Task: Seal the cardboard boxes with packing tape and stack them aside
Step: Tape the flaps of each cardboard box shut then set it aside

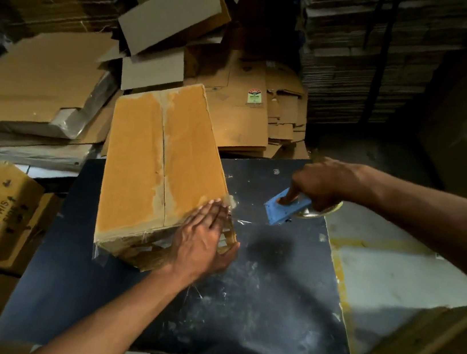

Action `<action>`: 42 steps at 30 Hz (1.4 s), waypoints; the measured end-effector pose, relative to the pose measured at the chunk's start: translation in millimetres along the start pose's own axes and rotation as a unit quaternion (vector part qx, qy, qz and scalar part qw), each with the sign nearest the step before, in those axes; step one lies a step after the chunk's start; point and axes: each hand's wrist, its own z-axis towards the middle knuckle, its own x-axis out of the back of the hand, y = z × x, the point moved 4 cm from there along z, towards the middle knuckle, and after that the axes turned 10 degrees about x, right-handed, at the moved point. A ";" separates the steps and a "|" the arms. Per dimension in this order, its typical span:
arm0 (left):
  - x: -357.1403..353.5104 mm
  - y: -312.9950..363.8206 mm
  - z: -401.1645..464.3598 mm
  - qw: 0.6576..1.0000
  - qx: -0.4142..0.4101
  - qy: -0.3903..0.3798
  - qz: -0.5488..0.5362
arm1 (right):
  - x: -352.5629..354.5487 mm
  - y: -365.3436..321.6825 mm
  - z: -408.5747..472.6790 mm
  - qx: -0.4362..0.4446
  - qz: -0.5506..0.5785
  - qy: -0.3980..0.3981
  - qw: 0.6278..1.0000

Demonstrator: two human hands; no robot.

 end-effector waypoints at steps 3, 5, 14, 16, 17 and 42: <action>9.8 -8.8 4.0 0.999 -0.024 -0.007 0.026 | -17.1 -14.6 25.9 0.013 0.021 0.027 0.999; 18.4 -11.7 13.4 0.998 -0.060 -0.002 0.037 | -26.7 -20.9 38.3 0.012 0.046 0.038 0.998; 22.4 -20.3 68.6 0.964 -0.233 -0.086 0.092 | -21.4 -46.7 57.7 0.027 0.060 0.076 0.995; 24.1 -18.9 74.2 0.960 -0.251 -0.084 0.090 | -20.7 -49.9 65.0 0.024 0.070 0.074 0.995; 24.7 -17.4 76.9 0.959 -0.255 -0.085 0.092 | -20.6 -51.3 69.2 0.018 0.078 0.071 0.994; 13.8 8.8 102.4 0.915 -0.298 -0.205 0.177 | -163.4 3.1 73.9 -0.016 0.349 -0.039 0.936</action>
